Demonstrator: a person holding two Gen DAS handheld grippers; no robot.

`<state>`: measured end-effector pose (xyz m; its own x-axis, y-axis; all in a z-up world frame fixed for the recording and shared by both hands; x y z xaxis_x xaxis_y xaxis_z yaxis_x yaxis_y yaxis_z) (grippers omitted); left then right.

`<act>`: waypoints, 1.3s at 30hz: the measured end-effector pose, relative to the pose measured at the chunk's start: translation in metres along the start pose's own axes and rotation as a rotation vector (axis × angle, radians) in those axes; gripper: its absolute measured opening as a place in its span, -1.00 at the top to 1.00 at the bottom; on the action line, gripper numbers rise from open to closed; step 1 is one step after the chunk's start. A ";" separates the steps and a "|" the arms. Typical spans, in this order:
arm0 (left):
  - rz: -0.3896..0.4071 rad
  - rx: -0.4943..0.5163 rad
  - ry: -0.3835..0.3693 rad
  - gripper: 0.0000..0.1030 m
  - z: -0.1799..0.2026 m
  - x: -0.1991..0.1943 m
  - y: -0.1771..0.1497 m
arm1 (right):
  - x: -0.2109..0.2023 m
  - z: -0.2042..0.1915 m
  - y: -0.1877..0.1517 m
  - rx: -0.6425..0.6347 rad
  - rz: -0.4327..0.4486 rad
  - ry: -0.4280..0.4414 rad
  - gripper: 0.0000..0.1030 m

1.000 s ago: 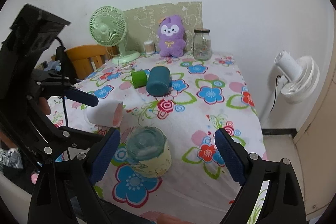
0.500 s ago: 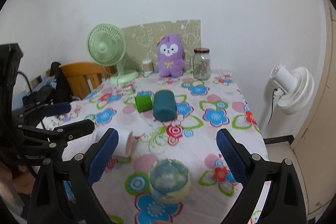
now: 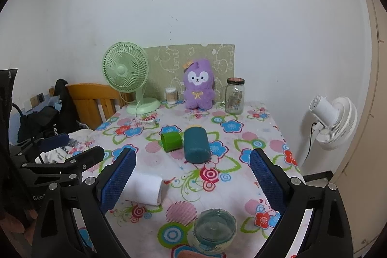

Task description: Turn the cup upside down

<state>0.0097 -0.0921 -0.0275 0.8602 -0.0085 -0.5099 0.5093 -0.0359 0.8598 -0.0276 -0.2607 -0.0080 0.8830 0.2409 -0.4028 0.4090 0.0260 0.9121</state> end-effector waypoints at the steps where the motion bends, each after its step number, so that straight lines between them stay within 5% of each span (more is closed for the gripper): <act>1: 0.002 -0.006 0.005 -0.80 -0.002 -0.001 0.001 | 0.000 -0.002 0.001 -0.001 0.003 0.001 -0.87; 39: 0.026 -0.058 0.052 -0.82 -0.019 -0.013 0.007 | -0.016 -0.024 0.013 -0.014 0.053 -0.009 -0.88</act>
<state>0.0028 -0.0734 -0.0148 0.8727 0.0434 -0.4864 0.4859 0.0217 0.8737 -0.0421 -0.2409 0.0121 0.9055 0.2331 -0.3546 0.3586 0.0267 0.9331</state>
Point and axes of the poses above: each gripper's, at about its wrist camera, not at the fingertips, and x roughly the way its jaws point, z to its right, y to its top, the point moved 7 cm from there along x, roughly the way its jaws point, and after that the axes turned 8 degrees about y, right-handed, at the moved point
